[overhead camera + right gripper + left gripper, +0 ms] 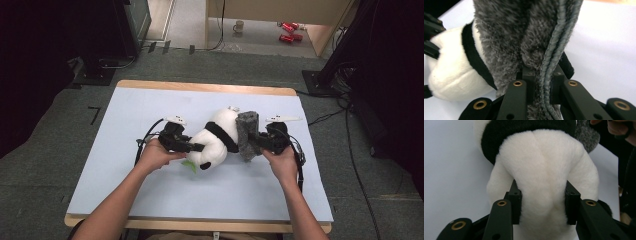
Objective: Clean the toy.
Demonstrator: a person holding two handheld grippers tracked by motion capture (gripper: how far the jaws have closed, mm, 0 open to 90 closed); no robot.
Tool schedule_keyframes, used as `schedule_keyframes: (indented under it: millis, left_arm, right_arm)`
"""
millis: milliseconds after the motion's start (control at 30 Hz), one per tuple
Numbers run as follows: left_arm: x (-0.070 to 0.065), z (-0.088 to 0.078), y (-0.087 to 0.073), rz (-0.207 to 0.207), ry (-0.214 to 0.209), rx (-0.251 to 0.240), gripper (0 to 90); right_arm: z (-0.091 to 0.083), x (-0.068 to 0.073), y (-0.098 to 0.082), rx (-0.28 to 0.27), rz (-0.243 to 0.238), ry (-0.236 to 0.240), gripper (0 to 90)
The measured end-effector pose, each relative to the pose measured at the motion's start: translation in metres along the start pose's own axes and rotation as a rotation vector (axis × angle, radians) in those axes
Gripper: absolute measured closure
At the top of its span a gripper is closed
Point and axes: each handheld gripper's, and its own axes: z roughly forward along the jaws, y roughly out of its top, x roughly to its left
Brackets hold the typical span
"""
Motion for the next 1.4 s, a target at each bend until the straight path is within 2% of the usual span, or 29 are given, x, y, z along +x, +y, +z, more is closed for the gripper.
schedule_keyframes:
  millis: [67,200,233,300,333,367,400,500,567,633,767,867,967,1067,1200,1300,1400]
  left_arm:
    - [-0.003,-0.008,0.004,-0.020,0.022,-0.056,63.2]
    - [-0.007,-0.025,0.009,-0.079,0.140,-0.147,62.1]
    - [-0.008,-0.026,0.007,-0.090,0.179,-0.155,61.8]
    - [-0.009,-0.021,0.005,-0.100,0.272,-0.125,60.8]
    - [-0.009,-0.017,0.004,-0.114,0.298,-0.096,60.2]
    - [-0.009,-0.013,0.003,-0.125,0.310,-0.089,59.4]
    - [-0.010,-0.009,0.003,-0.136,0.295,-0.087,58.8]
    - [-0.019,0.001,0.006,-0.149,0.319,-0.075,57.6]
    - [-0.023,0.007,0.006,-0.149,0.318,-0.071,56.0]
    - [-0.024,0.009,0.005,-0.141,0.318,-0.077,54.6]
    - [-0.022,0.008,0.005,-0.166,0.299,-0.081,52.7]
    - [-0.021,0.006,0.007,-0.227,0.244,-0.093,52.3]
    - [-0.020,0.005,0.009,-0.273,0.209,-0.102,53.3]
    - [-0.018,0.002,0.010,-0.300,0.180,-0.091,55.2]
    - [-0.011,0.002,0.008,-0.305,0.184,-0.071,56.2]
    - [-0.008,0.005,0.007,-0.311,0.184,-0.062,56.7]
    - [-0.007,0.004,0.007,-0.310,0.182,-0.060,57.0]
  right_arm:
    - [-0.006,0.000,0.004,-0.039,0.016,0.013,80.8]
    - [-0.019,0.006,0.014,-0.097,0.016,0.042,80.9]
    - [-0.020,0.009,0.016,-0.108,0.011,0.053,80.9]
    - [-0.021,0.017,0.018,-0.118,0.001,0.069,80.9]
    - [-0.019,0.021,0.019,-0.118,-0.008,0.080,80.9]
    - [-0.018,0.026,0.019,-0.114,-0.013,0.092,80.9]
    - [-0.015,0.032,0.020,-0.109,-0.022,0.104,80.9]
    - [-0.008,0.049,0.019,-0.096,-0.047,0.145,80.9]
    - [-0.002,0.061,0.018,-0.087,-0.067,0.178,80.9]
    - [0.003,0.068,0.017,-0.078,-0.071,0.205,80.9]
    - [0.017,0.084,0.009,-0.055,-0.069,0.236,80.9]
    - [0.029,0.094,0.002,-0.029,-0.105,0.223,80.9]
    - [0.038,0.103,-0.006,-0.031,-0.123,0.226,81.1]
    - [0.047,0.115,-0.015,-0.018,-0.166,0.187,81.4]
    - [0.056,0.117,-0.021,0.028,-0.250,0.143,81.4]
    - [0.065,0.115,-0.029,0.063,-0.279,0.125,81.4]
    - [0.069,0.113,-0.034,0.079,-0.297,0.126,81.5]
